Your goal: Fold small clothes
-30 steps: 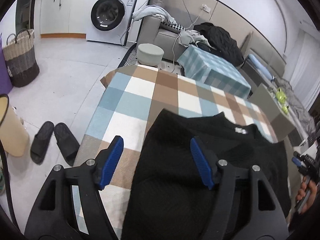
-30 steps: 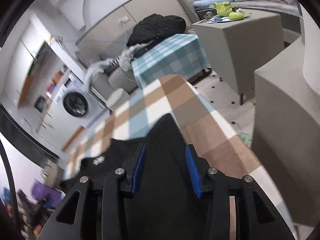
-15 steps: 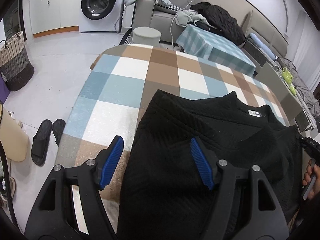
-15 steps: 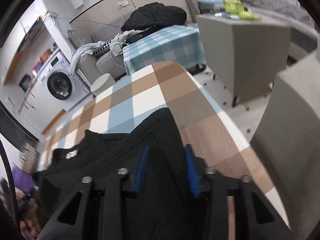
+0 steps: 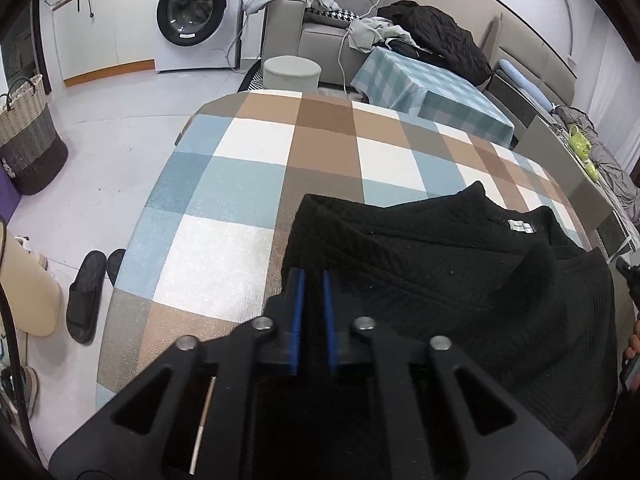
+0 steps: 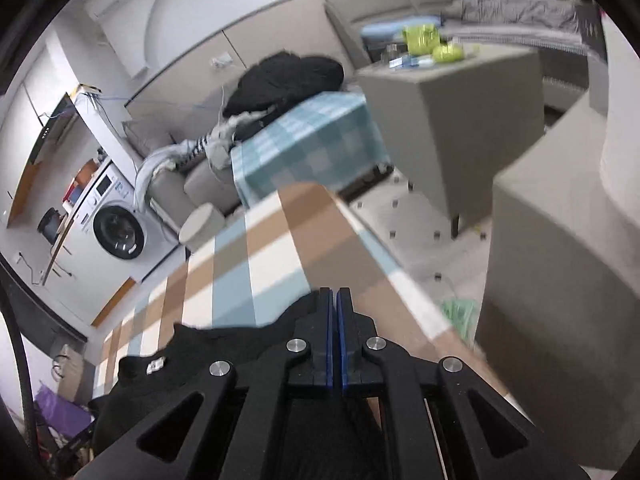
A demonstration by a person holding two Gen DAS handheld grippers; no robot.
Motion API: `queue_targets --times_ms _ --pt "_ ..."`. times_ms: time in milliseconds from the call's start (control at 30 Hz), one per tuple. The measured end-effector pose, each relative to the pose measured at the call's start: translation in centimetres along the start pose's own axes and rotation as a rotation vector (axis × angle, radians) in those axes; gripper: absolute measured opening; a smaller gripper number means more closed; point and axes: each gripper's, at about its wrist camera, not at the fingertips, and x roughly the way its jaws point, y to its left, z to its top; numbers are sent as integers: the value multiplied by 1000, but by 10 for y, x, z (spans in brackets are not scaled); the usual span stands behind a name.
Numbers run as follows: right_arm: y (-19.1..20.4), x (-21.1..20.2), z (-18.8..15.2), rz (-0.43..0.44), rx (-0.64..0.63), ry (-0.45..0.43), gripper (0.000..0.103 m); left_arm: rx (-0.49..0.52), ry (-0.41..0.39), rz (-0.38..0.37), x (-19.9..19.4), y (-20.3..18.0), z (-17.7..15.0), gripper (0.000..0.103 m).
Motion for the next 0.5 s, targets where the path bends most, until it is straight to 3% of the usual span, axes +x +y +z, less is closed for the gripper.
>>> queue_targets --times_ms 167,233,300,367,467,500 --pt "-5 4 -7 9 11 67 11 -28 6 3 -9 -1 2 8" --pt "-4 2 -11 21 4 77 17 -15 24 27 -10 -6 2 19" --pt "-1 0 -15 40 -4 88 21 9 17 32 -12 -14 1 49" --pt "4 -3 -21 46 -25 100 22 60 -16 58 -12 -26 0 60" --pt "12 -5 -29 62 -62 118 22 131 6 90 1 -39 0 59" --pt "15 -4 -31 65 -76 126 22 147 16 95 8 -42 0 47"
